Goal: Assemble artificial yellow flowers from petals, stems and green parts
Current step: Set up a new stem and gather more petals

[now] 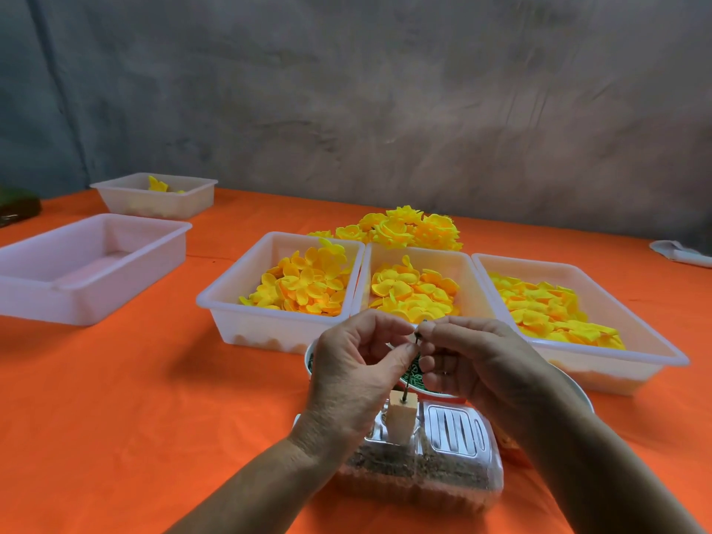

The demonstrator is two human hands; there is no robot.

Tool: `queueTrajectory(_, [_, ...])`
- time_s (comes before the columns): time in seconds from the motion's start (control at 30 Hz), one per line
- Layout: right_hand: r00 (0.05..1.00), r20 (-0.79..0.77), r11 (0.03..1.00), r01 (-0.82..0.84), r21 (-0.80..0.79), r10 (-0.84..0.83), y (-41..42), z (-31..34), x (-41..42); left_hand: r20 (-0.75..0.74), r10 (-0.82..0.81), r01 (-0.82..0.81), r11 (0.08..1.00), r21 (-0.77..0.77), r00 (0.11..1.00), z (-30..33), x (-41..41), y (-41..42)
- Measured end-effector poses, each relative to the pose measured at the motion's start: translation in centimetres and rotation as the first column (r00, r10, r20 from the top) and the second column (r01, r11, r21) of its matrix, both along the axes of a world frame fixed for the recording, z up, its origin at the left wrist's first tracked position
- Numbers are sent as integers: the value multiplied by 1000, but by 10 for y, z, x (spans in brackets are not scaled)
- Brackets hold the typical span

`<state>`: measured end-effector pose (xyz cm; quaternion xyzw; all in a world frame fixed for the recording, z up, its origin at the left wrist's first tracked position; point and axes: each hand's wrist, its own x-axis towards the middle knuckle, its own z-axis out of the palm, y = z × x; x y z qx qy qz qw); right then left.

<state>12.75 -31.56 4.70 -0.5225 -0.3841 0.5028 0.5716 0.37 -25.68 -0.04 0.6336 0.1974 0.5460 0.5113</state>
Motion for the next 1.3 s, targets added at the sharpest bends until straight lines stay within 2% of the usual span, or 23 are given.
queueTrajectory(0.13, [996,-83,999,-19,-27,16,2,0,0,2,5,-5,1000,1,1000,1,0,0])
queueTrajectory(0.23, [995,-95,999,-23,-49,18,4,0,1,-12,29,-28,1000,7,1000,0,0,0])
queueTrajectory(0.33, [998,-64,999,-22,-45,19,3,1,0,22,-17,17,1000,-18,1000,2,1,-2])
queueTrajectory(0.4, [1000,-2,1000,-3,-26,3,1,1,0,47,-41,42,999,-26,998,2,0,-4])
queueTrajectory(0.53, [980,172,994,86,66,-96,-1,0,-2,6,32,-32,999,31,999,2,-2,-3])
queueTrajectory(0.7, [858,462,954,99,281,-225,-5,-4,-5,-68,110,-95,975,199,992,5,-5,-3])
queueTrajectory(0.8, [812,518,937,95,336,-268,-4,-7,-5,-90,165,-130,941,311,982,4,-6,0])
queueTrajectory(0.9, [838,480,933,88,349,-259,-5,-9,-6,-90,198,-148,907,395,976,4,-6,2])
queueTrajectory(1.07, [929,313,943,89,322,-195,-7,-12,-8,-71,263,-197,852,485,962,3,-5,4])
queueTrajectory(1.3, [957,233,944,95,315,-174,-6,-18,-8,-75,311,-222,809,543,948,1,-3,3])
